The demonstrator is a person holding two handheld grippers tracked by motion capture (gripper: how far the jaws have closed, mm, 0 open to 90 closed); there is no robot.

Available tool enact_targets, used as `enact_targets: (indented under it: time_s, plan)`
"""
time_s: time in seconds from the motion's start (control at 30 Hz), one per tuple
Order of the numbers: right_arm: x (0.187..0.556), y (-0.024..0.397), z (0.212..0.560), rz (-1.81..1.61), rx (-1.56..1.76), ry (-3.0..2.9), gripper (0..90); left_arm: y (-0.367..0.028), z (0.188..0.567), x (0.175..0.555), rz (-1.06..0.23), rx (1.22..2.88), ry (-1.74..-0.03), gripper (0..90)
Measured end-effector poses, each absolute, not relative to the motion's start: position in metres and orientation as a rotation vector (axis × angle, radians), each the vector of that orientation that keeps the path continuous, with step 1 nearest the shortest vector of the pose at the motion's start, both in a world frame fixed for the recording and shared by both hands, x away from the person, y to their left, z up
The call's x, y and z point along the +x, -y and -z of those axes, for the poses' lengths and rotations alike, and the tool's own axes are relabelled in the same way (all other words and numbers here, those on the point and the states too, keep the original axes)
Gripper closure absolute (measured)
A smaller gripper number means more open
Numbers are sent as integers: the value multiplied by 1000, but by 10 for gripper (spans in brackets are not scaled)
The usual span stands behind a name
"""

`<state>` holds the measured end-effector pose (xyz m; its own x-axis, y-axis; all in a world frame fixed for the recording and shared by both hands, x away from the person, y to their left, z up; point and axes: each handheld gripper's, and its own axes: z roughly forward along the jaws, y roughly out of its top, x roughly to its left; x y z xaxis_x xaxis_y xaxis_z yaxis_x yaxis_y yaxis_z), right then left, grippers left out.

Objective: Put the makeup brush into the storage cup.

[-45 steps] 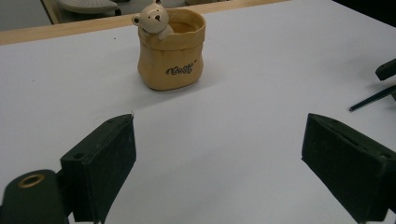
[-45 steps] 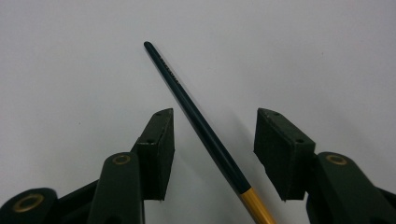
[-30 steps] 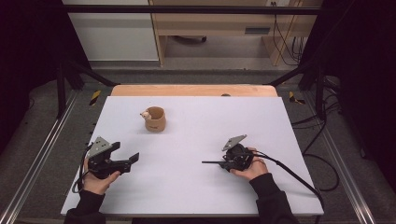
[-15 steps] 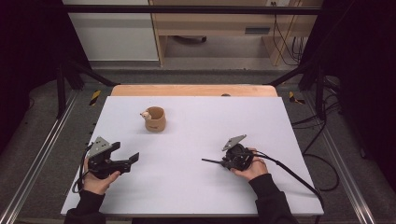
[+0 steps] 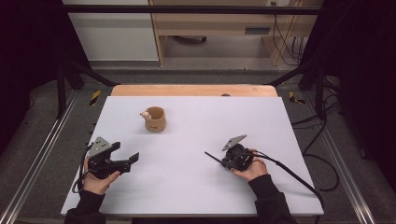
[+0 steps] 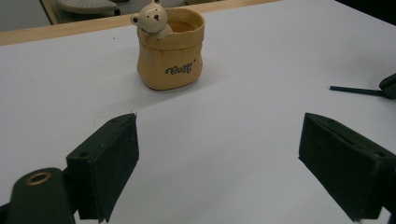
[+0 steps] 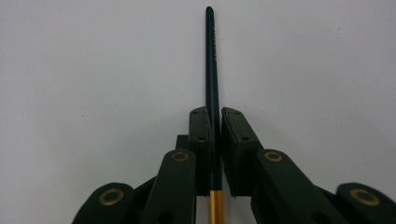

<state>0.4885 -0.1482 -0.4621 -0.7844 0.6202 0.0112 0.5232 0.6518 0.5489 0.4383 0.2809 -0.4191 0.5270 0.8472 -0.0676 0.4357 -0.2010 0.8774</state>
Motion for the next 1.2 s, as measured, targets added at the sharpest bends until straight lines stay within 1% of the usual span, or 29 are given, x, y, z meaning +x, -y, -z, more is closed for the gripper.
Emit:
enact_targets:
  time_s: [0.13, 0.17, 0.3, 0.63, 0.97, 1.2]
  plan:
    - [489, 148, 462, -813, 955, -2692, 815, -281, 419, 438, -549, 1827, -1062, 118]
    - [489, 148, 462, -813, 952, -2695, 782, -281, 419, 438, -549, 1826, -1061, 118]
    - [488, 148, 460, -816, 952, -2694, 761, -281, 419, 438, -549, 1826, -1062, 119]
    - [489, 150, 437, -745, 956, -2744, 723, -280, 419, 438, -551, 1832, -1058, 119]
    - [494, 143, 437, -609, 956, -2815, 721, -280, 419, 438, -551, 1836, -1057, 119]
    - [497, 140, 443, -575, 957, -2829, 744, -280, 419, 439, -553, 1842, -1056, 119]
